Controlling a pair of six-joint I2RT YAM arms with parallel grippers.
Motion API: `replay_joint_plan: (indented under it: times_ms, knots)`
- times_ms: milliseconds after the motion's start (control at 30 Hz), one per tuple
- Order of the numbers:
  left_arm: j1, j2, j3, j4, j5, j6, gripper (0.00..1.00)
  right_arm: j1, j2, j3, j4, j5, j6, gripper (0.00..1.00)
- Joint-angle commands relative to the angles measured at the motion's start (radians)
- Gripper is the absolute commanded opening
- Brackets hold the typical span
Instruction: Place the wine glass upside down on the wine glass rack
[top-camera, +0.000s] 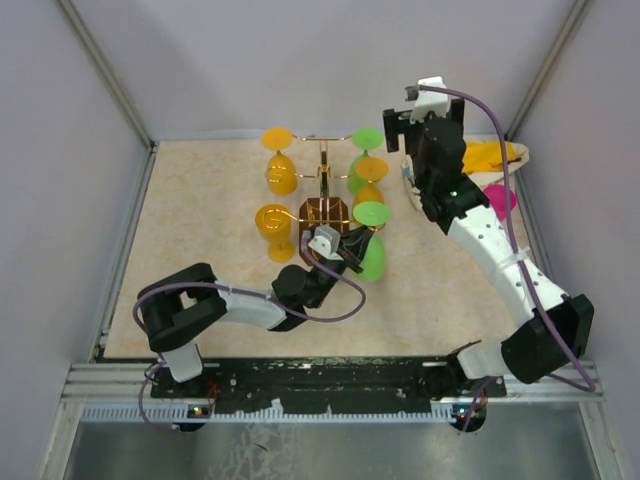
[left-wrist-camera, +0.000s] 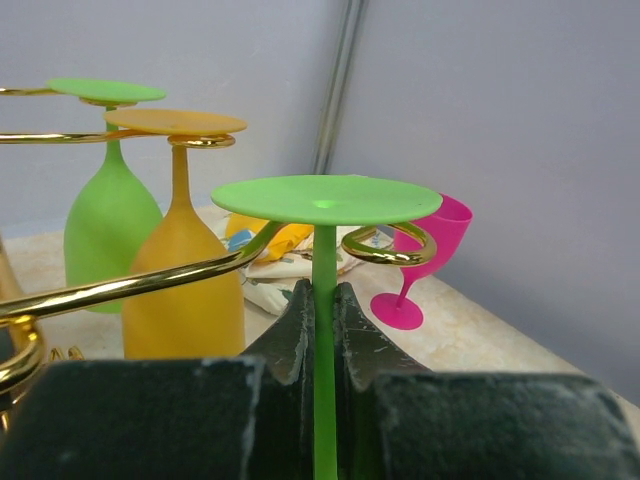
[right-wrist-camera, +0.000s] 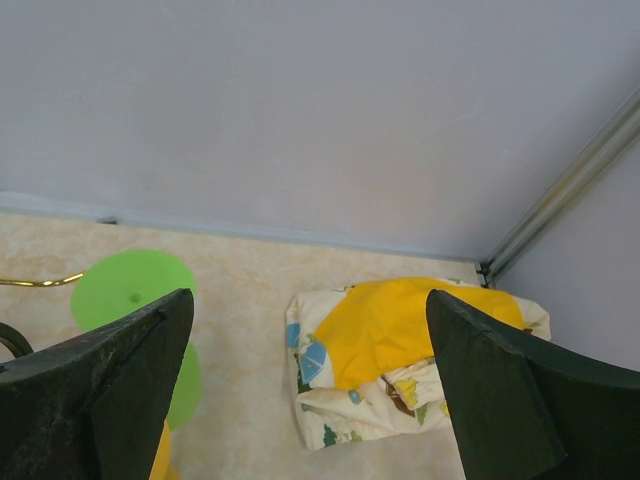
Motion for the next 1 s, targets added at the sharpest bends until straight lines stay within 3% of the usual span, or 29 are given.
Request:
replay_joint_plan:
  times_ms: [0, 267, 533, 733, 967]
  knots:
    - [0.007, 0.026, 0.044, 0.015, 0.082, -0.02, 0.0, -0.011, -0.035, -0.002, 0.057, -0.005, -0.017, 0.99]
    - [0.007, 0.043, 0.057, 0.007, 0.22, -0.024, 0.0, -0.013, -0.037, -0.008, 0.06, -0.003, -0.017, 0.99]
    - [0.005, -0.074, -0.05, -0.037, 0.202, -0.026, 0.05, -0.013, -0.035, -0.011, 0.063, 0.004, -0.028, 0.99]
    - [0.003, -0.145, -0.117, -0.041, 0.155, -0.01, 0.28, -0.013, -0.023, -0.011, 0.064, 0.0, -0.02, 0.99]
    - [-0.001, -0.162, -0.131, -0.051, 0.169, -0.002, 0.67, -0.013, -0.005, 0.013, 0.038, -0.001, -0.011, 0.99]
